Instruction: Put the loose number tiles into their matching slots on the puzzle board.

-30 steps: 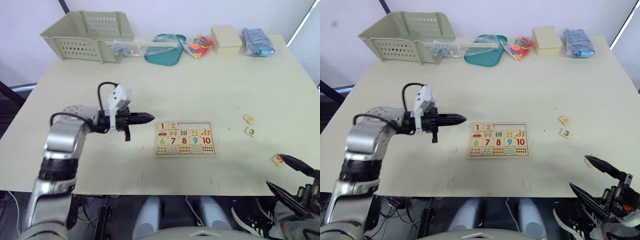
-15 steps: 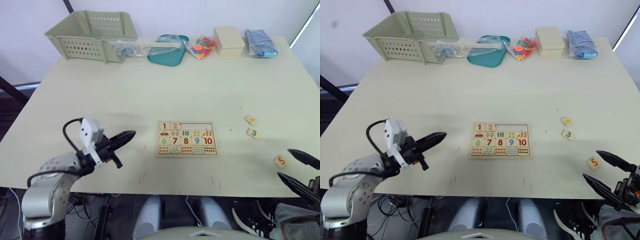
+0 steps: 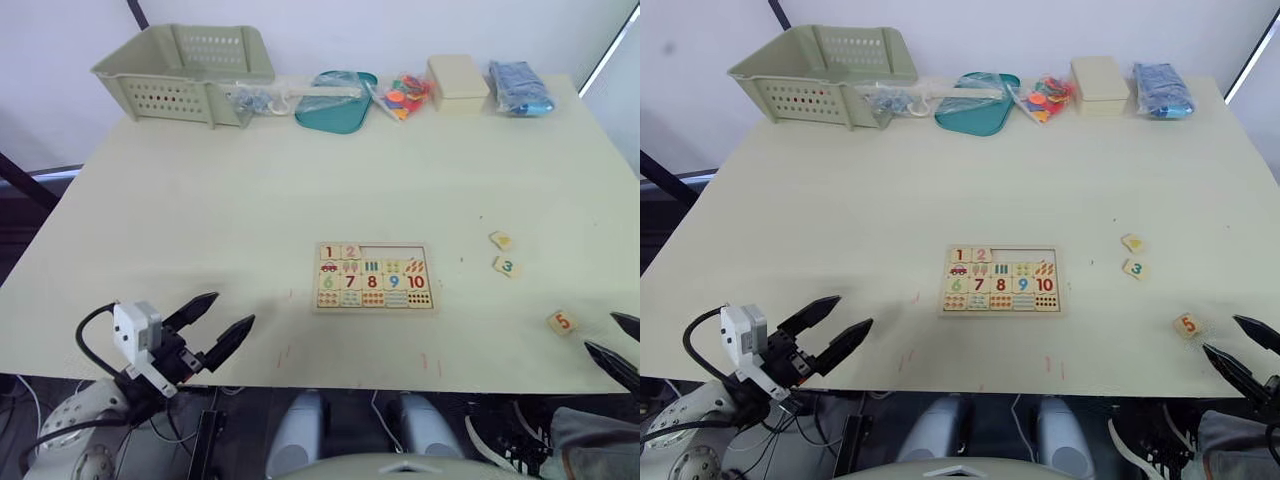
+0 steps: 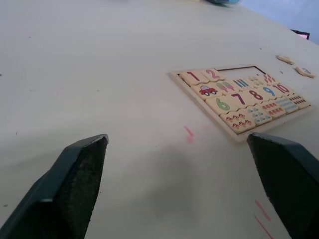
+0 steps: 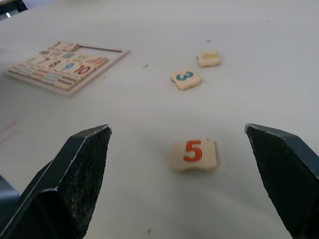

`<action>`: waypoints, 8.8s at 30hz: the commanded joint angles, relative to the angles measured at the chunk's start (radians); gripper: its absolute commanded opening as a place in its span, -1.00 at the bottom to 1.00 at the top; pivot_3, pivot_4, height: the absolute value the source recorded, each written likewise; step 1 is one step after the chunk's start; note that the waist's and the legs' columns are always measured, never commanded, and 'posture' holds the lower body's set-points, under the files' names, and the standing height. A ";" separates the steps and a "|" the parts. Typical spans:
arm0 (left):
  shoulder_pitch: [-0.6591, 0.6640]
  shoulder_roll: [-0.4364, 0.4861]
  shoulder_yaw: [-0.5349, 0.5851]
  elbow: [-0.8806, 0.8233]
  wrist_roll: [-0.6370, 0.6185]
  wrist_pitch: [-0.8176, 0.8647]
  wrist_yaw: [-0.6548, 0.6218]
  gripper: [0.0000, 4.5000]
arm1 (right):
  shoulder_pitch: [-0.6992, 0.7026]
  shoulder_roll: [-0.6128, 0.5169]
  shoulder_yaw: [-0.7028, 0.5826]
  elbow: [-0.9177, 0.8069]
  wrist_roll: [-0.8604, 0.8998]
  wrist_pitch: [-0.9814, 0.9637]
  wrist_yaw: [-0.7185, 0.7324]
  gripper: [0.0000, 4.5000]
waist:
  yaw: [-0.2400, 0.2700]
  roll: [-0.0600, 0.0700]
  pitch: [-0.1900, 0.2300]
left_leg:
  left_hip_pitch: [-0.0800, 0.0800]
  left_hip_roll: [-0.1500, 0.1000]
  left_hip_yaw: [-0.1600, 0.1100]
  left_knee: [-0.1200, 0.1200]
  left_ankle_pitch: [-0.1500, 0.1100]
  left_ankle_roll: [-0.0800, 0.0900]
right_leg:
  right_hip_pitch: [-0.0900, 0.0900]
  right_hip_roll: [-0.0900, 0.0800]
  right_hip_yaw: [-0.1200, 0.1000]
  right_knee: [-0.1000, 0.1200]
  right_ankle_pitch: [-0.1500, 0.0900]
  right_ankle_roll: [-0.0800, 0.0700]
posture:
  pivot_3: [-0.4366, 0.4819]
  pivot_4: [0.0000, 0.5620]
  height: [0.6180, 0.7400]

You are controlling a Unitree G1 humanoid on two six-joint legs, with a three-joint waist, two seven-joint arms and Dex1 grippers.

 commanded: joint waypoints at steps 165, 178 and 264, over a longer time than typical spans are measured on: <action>-0.116 0.252 0.057 0.148 -0.230 -0.179 -0.377 1.00 | -1.491 0.146 1.373 -0.222 -0.671 1.047 -0.280 -0.57 | -0.026 0.000 0.003 | -0.023 0.000 -0.009 -0.001 0.002 -0.004 | -0.028 -0.017 -0.025 0.001 0.003 -0.002 | -0.05 -0.47 1.00; -0.099 0.242 0.062 0.139 -0.231 -0.186 -0.376 1.00 | -1.492 0.158 1.380 -0.203 -0.692 1.021 -0.268 -0.57 | -0.026 0.000 0.003 | -0.023 0.000 -0.009 -0.001 0.002 -0.004 | -0.028 -0.017 -0.025 0.001 0.003 -0.003 | -0.05 -0.47 1.00; -0.085 0.243 0.050 0.146 -0.228 -0.203 -0.389 1.00 | -1.487 0.177 1.378 -0.198 -0.733 1.007 -0.224 -0.57 | -0.026 0.000 0.003 | -0.023 0.000 -0.009 -0.001 0.002 -0.004 | -0.028 -0.017 -0.025 0.001 0.003 -0.003 | -0.05 -0.47 1.00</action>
